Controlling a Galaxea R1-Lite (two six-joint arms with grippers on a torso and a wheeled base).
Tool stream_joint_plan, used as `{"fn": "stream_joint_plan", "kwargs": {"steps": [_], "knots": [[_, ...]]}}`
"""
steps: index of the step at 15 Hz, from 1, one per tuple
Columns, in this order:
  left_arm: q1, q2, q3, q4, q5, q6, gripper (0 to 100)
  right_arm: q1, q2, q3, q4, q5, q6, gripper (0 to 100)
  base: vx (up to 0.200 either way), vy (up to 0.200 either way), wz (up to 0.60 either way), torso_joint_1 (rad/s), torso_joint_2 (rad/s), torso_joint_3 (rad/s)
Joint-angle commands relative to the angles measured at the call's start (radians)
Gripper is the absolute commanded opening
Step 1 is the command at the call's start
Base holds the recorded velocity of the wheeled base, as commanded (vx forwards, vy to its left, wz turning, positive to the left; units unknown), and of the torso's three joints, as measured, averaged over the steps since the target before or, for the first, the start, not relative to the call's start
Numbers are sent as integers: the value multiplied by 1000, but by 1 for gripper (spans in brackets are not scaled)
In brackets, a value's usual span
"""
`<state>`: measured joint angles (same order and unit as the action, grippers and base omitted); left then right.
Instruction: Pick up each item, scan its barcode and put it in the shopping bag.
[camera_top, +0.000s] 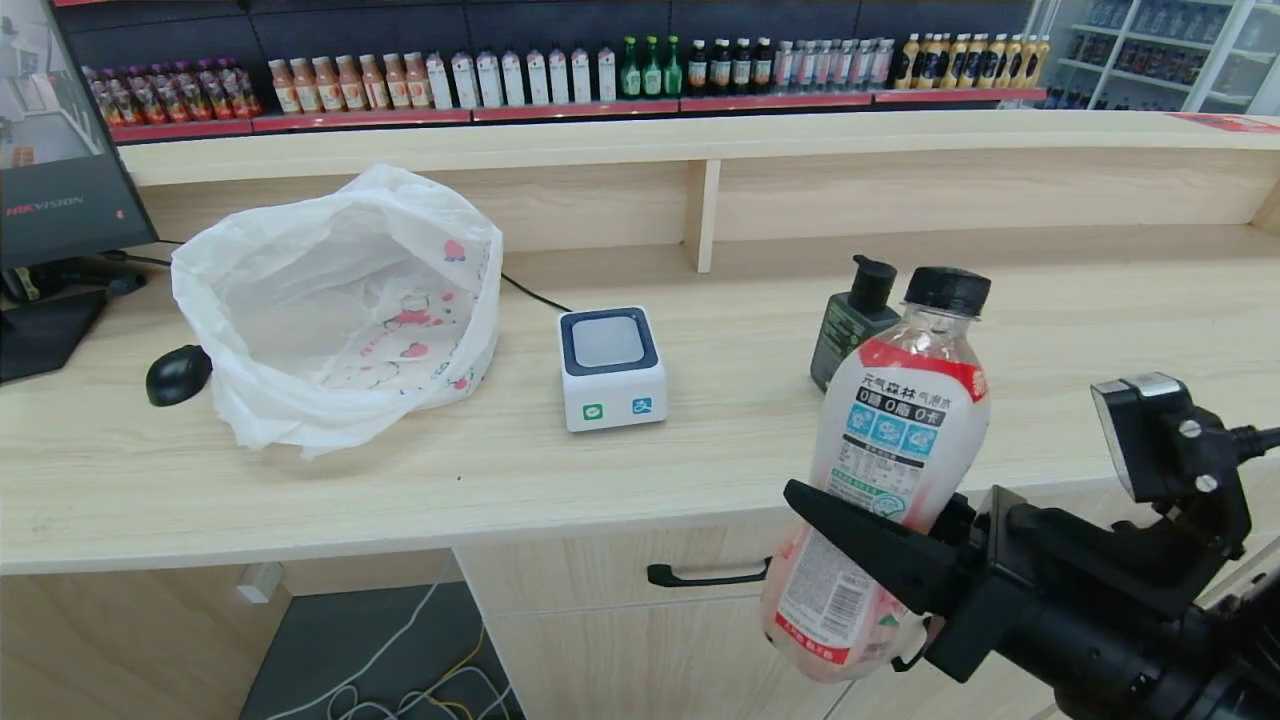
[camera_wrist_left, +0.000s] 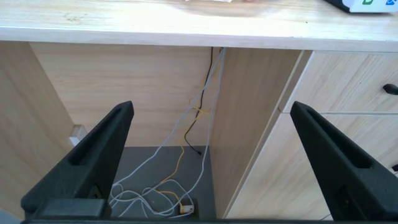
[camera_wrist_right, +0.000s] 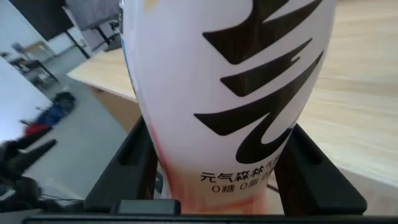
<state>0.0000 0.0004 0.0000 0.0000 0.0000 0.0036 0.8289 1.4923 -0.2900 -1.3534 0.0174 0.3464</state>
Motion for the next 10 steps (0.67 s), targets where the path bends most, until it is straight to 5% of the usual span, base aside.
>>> {"fn": "stream_joint_plan", "kwargs": {"steps": [1,5,10], "knots": [[0,0,0,0,0,-1,100,70,2,-1,-52,10,100,0,0,0,0,0,0,0],[-2,0,0,0,0,-1,100,98,49,-8,-167,82,214,0,0,0,0,0,0,0],[0,0,0,0,0,-1,100,107,154,-166,-217,93,272,0,0,0,0,0,0,0]]}}
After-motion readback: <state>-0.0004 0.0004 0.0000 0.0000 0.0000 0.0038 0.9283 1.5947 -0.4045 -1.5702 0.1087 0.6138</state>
